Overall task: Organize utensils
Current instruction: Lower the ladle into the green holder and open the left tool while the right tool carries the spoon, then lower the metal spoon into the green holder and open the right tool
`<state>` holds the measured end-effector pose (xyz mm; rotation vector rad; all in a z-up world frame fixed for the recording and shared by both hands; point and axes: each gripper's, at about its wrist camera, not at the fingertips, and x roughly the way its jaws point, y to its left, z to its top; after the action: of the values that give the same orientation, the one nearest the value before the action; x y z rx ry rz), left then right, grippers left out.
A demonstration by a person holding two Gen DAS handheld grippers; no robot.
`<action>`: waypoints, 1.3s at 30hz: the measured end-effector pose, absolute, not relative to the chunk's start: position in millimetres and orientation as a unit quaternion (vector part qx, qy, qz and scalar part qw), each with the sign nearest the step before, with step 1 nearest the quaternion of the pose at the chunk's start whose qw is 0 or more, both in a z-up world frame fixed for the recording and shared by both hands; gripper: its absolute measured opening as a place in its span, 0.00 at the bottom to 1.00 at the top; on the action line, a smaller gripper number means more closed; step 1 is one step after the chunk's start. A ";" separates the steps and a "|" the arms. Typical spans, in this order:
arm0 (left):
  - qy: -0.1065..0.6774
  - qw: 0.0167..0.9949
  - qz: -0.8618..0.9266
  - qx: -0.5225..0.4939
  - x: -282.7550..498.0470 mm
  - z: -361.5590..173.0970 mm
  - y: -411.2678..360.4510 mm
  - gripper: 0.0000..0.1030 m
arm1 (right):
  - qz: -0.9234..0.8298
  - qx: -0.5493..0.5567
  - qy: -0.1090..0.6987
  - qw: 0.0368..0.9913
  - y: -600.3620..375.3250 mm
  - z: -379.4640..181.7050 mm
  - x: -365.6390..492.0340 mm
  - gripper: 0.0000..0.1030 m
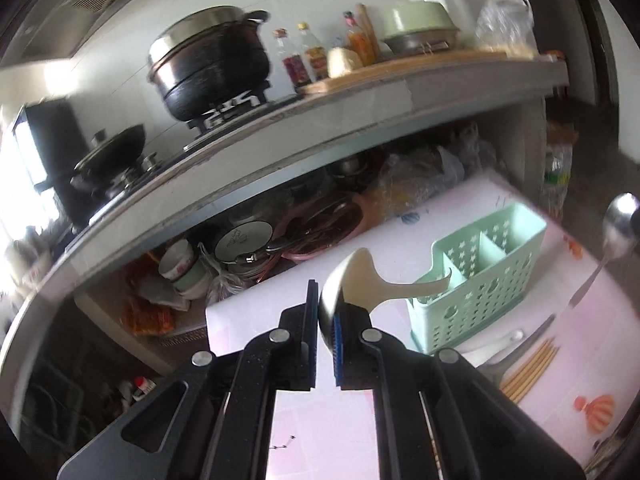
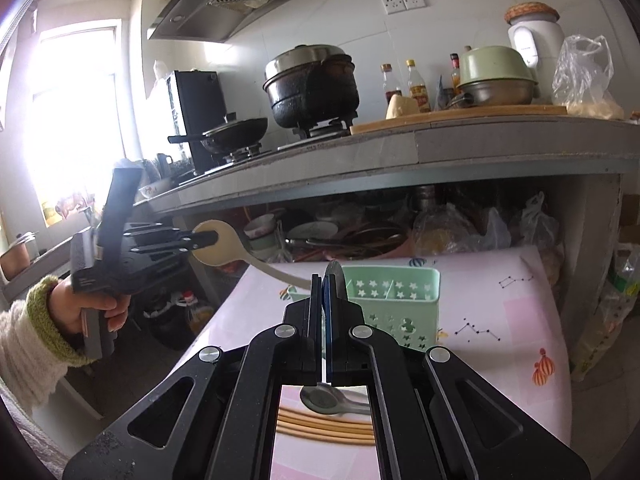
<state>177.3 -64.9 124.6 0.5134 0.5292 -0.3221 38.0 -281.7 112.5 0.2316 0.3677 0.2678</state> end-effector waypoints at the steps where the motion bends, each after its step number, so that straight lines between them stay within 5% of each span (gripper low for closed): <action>1: 0.266 0.912 -0.160 0.269 183.4 122.6 -71.3 0.05 | 0.133 0.115 0.178 0.968 -283.2 114.1 36.9 0.00; 12: 0.352 0.838 -0.207 0.361 237.9 89.4 -133.0 0.06 | 0.129 0.119 0.147 0.973 -294.1 130.4 23.4 0.00; 22: 0.409 0.844 -0.234 0.257 273.3 71.2 -136.6 0.10 | 0.141 0.122 0.135 0.973 -299.7 142.8 31.6 0.00; 29: 0.357 0.899 -0.231 0.103 264.5 101.8 -86.5 0.61 | 0.168 0.141 0.120 0.968 -308.1 159.4 48.9 0.00; 32: 0.322 0.918 -0.227 0.046 245.7 112.5 -57.2 0.72 | 0.177 0.144 0.101 0.968 -313.4 174.7 59.8 0.00; 39: 0.327 0.917 -0.228 0.002 196.7 89.2 -12.8 0.82 | 0.187 0.150 0.096 0.966 -316.0 184.2 103.4 0.00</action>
<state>196.7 -12.8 89.2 0.0032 0.6733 -0.4697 103.4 -316.0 184.2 0.3027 0.1949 0.3782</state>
